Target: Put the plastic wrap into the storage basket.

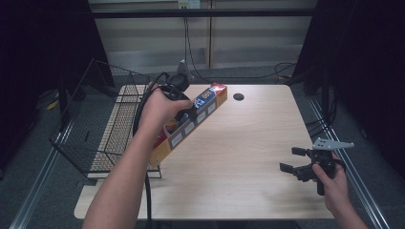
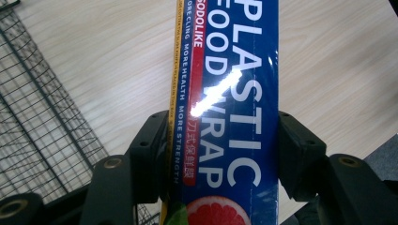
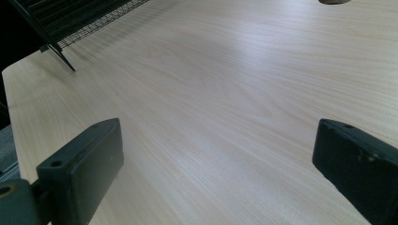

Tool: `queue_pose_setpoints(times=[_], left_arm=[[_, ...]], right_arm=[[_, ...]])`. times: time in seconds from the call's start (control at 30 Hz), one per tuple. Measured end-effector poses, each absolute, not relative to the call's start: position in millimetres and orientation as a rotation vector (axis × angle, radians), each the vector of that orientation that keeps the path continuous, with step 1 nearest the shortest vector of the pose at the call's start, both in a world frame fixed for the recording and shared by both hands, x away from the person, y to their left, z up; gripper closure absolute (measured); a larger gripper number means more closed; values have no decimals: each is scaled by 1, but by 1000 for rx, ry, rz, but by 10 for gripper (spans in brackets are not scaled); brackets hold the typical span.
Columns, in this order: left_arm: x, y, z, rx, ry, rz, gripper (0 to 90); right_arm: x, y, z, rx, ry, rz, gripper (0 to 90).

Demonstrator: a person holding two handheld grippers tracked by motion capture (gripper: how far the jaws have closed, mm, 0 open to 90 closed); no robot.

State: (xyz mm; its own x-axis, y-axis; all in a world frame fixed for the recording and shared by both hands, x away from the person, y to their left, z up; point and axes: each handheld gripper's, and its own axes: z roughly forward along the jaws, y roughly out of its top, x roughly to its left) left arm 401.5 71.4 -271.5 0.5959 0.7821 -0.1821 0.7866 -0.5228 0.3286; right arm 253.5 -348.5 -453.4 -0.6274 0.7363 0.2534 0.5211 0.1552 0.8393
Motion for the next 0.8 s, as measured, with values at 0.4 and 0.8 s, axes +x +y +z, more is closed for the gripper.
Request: queue_pose_setpoints(times=[0.4,0.8], left_arm=[[404,91,-259,2445,1318,16,435],[407,106,-252,2409,1371,36,438]], right_arm=[[253,-347,-455,1233,2220,1461,22],[254,-348,-455,1235,2221,1457,22]])
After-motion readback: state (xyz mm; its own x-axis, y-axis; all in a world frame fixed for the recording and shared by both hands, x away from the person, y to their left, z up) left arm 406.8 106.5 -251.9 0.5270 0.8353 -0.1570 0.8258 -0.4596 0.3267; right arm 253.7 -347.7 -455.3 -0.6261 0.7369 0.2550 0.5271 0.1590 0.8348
